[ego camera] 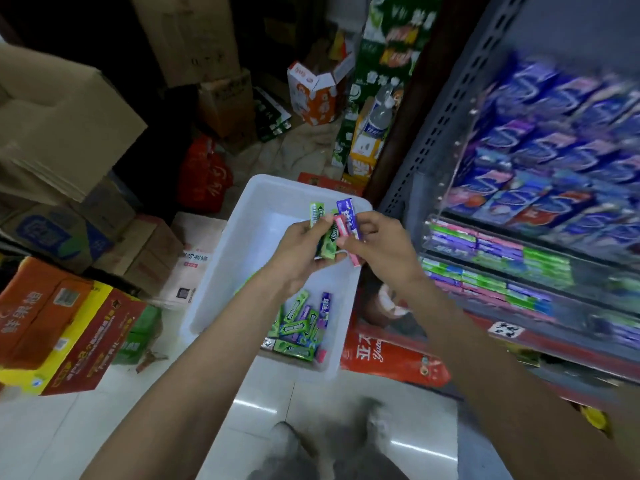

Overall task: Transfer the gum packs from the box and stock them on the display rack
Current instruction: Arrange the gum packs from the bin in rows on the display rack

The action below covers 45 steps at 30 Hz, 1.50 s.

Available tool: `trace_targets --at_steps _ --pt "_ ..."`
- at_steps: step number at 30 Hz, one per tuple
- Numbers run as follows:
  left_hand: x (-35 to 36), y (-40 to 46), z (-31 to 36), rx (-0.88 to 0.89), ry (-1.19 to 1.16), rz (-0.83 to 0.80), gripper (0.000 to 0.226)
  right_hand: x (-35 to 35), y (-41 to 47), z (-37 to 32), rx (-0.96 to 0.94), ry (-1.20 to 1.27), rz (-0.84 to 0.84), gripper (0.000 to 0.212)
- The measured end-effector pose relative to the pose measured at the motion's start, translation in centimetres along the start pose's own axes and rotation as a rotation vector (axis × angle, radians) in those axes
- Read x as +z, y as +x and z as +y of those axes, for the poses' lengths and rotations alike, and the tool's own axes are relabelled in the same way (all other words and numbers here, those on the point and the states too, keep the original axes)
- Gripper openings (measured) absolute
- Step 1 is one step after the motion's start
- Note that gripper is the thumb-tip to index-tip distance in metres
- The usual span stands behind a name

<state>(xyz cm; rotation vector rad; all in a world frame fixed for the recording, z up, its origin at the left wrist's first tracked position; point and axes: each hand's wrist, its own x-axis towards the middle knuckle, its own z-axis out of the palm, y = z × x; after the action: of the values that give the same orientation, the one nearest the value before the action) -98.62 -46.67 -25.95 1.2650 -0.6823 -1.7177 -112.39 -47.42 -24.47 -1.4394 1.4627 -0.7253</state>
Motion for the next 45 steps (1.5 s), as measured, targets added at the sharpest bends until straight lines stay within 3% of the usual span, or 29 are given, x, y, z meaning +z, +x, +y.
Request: trace_targets --at_steps 5,9,15,20,22,25,28,39,41,45 --pt "9.0 -1.0 2.5 0.123 0.196 -0.060 0.017 -8.3 -3.2 -1.7 -0.098 -0.122 0.136 0.031" --pt "17.3 -0.7 2.3 0.183 0.324 -0.063 0.029 -16.7 -6.5 -0.6 -0.106 -0.019 0.208 0.022" --pt "32.6 -0.8 -1.0 0.250 0.383 -0.118 0.016 -31.0 -9.1 5.1 -0.050 0.090 0.334 0.011" --pt "42.7 0.1 -3.8 0.269 0.321 -0.091 0.014 -42.0 -11.1 9.5 -0.012 0.174 0.374 0.021" --pt "45.3 0.4 -4.4 0.254 0.287 -0.083 0.017 -45.5 -11.5 11.3 0.021 0.180 0.374 0.036" --pt "47.6 0.8 -4.9 0.240 0.273 -0.036 0.018 -49.2 -11.7 13.1 0.057 0.228 0.338 0.057" --pt "48.8 1.4 -4.7 0.230 0.266 -0.007 0.017 -51.1 -11.8 13.8 0.050 0.261 0.307 0.059" --pt "50.7 3.8 -3.5 0.255 0.282 0.021 0.011 -53.3 -8.1 14.8 0.013 0.393 0.345 0.025" --pt "51.0 4.2 -3.4 0.262 0.292 0.021 0.010 -53.9 -7.5 15.2 -0.018 0.287 0.361 0.027" --pt "51.3 4.7 -3.4 0.267 0.295 0.025 0.013 -55.1 -5.9 16.0 -0.091 -0.195 0.375 0.033"
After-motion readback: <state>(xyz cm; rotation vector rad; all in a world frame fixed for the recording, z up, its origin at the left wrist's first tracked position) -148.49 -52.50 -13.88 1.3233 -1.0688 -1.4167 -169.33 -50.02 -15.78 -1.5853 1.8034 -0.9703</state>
